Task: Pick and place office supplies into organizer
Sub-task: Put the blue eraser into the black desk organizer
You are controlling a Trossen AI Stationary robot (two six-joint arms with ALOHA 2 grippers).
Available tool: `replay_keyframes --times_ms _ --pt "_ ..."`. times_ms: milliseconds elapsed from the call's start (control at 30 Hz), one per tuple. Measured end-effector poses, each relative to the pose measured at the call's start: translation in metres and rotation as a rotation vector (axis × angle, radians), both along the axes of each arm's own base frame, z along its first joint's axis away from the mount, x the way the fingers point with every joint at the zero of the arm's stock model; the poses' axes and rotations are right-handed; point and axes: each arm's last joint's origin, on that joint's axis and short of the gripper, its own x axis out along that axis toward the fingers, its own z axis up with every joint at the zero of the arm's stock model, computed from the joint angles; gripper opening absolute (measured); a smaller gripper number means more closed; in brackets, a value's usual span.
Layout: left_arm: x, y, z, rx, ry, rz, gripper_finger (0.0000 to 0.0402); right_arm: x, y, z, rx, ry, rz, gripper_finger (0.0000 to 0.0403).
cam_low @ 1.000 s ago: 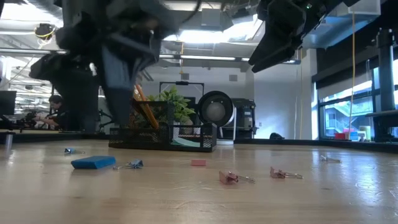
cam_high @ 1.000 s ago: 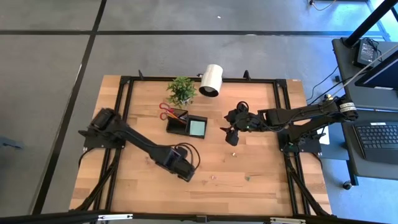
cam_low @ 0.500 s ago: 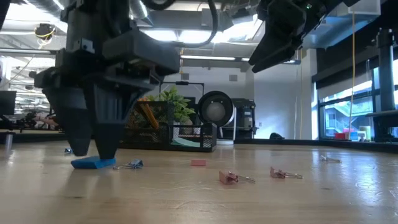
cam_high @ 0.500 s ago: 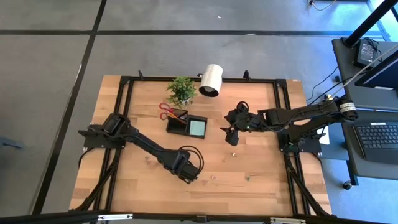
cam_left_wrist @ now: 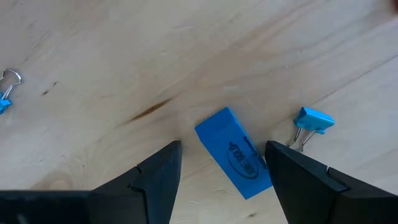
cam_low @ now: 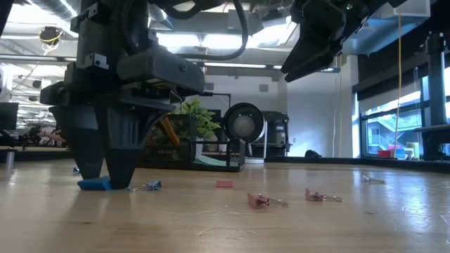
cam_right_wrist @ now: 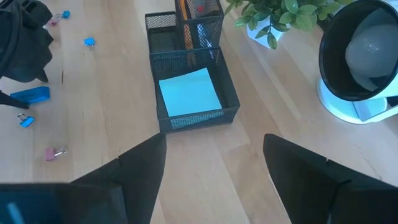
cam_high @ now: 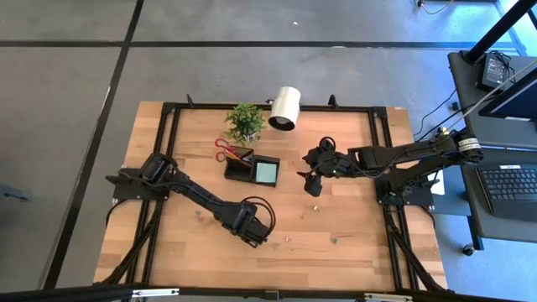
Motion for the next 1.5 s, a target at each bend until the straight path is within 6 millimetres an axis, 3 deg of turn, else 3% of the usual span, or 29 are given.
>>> replay_keyframes --times_ms 700,1500 --pt "0.0001 -0.0002 -0.0003 -0.008 -0.001 0.000 0.0221 0.0000 0.0000 -0.0001 -0.002 0.001 0.001 0.0272" --pt "0.0006 0.0011 -0.0005 -0.038 0.014 -0.030 0.0101 -0.0001 0.0001 -0.0001 -0.005 0.003 0.005 0.0272"
